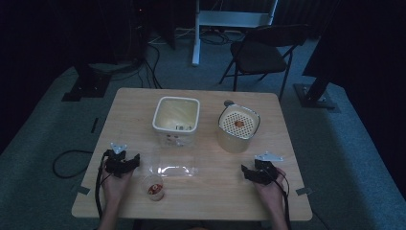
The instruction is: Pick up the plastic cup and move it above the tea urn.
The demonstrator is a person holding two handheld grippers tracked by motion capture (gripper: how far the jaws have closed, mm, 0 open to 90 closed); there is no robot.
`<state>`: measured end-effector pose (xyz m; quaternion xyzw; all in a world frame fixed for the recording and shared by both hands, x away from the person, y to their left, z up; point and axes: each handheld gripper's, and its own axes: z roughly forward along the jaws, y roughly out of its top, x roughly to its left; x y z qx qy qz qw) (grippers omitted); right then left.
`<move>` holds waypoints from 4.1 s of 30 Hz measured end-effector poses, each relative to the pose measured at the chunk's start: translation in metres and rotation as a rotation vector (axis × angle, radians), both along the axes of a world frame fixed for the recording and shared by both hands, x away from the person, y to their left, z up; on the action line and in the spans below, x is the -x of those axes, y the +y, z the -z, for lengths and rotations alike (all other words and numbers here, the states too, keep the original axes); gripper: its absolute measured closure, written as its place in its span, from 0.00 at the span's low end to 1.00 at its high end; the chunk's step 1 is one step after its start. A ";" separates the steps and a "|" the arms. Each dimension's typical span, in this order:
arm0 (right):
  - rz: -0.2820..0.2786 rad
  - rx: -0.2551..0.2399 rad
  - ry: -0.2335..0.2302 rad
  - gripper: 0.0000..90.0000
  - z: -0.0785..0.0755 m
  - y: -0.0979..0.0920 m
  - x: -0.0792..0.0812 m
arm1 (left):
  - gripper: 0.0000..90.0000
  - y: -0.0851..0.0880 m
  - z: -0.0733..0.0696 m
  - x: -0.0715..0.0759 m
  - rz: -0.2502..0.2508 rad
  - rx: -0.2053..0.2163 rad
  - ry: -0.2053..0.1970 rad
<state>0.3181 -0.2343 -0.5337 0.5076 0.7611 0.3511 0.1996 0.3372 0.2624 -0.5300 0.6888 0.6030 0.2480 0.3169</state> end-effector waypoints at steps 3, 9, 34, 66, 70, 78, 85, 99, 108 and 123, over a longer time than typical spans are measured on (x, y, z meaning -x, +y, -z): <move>-0.045 -0.042 -0.020 0.44 -0.007 0.016 0.005 | 0.39 -0.003 0.000 0.001 0.046 0.017 0.012; -0.120 -0.104 -0.025 0.48 -0.020 0.048 0.001 | 0.37 -0.017 0.000 0.000 0.128 0.023 0.019; -0.200 -0.221 0.103 0.81 -0.027 0.133 -0.038 | 0.37 -0.035 0.003 0.000 0.221 -0.029 0.006; -0.082 -0.359 -0.088 0.98 -0.100 0.067 -0.008 | 0.38 -0.021 0.010 -0.004 0.143 -0.053 0.036; -0.075 -0.384 -0.103 0.98 -0.110 0.062 -0.010 | 0.38 -0.019 0.010 -0.004 0.138 -0.045 0.035; -0.056 -0.397 -0.155 0.98 -0.136 0.055 -0.019 | 0.38 -0.020 0.010 -0.004 0.141 -0.056 0.034; -0.023 -0.413 -0.183 0.98 -0.156 0.056 -0.039 | 0.38 -0.021 0.011 -0.004 0.139 -0.059 0.033; 0.037 -0.372 -0.182 0.98 -0.178 0.088 -0.089 | 0.38 -0.020 0.011 -0.004 0.145 -0.060 0.031; 0.081 -0.358 -0.151 0.98 -0.178 0.104 -0.111 | 0.38 -0.020 0.011 -0.004 0.145 -0.060 0.029; 0.004 -0.460 -0.160 0.76 -0.173 0.108 -0.109 | 0.38 -0.019 0.011 -0.004 0.146 -0.061 0.028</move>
